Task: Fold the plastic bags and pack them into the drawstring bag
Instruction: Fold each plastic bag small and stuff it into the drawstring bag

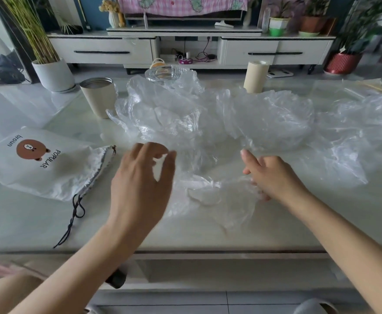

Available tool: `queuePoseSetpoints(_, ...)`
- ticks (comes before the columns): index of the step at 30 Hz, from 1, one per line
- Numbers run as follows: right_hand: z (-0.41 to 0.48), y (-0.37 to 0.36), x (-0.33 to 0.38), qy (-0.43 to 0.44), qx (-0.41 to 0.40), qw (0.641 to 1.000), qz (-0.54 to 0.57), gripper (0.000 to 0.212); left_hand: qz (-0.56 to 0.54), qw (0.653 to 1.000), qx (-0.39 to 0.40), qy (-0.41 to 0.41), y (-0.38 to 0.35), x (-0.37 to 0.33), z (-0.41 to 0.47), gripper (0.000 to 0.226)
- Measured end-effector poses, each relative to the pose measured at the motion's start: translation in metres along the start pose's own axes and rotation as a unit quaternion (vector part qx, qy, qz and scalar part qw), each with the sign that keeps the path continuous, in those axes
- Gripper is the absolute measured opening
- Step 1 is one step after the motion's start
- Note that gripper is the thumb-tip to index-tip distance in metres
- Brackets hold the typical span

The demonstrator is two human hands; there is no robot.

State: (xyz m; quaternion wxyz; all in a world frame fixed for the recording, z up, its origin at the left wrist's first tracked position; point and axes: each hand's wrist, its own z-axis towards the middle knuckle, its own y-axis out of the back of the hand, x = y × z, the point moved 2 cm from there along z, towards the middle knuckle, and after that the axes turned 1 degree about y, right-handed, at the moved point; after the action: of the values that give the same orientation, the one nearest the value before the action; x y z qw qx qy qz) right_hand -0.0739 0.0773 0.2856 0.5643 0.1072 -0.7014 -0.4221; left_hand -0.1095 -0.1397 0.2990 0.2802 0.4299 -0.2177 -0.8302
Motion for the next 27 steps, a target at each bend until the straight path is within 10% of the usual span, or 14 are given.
queuePoseSetpoints(6,-0.006,-0.015,0.003,-0.048,0.218,0.961,0.165,0.042,0.089,0.937,0.293,0.170,-0.017,0.020,-0.003,0.058)
queuePoseSetpoints(13,-0.008,0.007,0.023,0.099,0.297,0.934,0.171,0.077,-0.220,0.921,0.295,0.130,-0.013,0.001,0.000,0.027)
queuePoseSetpoints(16,-0.015,0.009,0.024,0.099,0.390,0.898,0.175,0.057,-0.326,0.878,0.331,0.112,-0.012,-0.017,-0.004,0.025)
queuePoseSetpoints(19,-0.017,0.007,0.023,0.126,0.353,0.904,0.205,0.016,-0.389,0.850,0.330,0.134,-0.014,-0.021,-0.001,0.028)
queuePoseSetpoints(24,-0.009,0.032,0.022,0.071,0.189,0.914,0.351,0.002,-0.489,0.702,0.448,0.260,-0.020,0.001,0.008,0.053)
queuePoseSetpoints(27,-0.003,0.042,0.009,0.031,0.093,0.924,0.368,0.006,-0.471,0.755,0.401,0.219,-0.033,0.011,0.005,0.048)
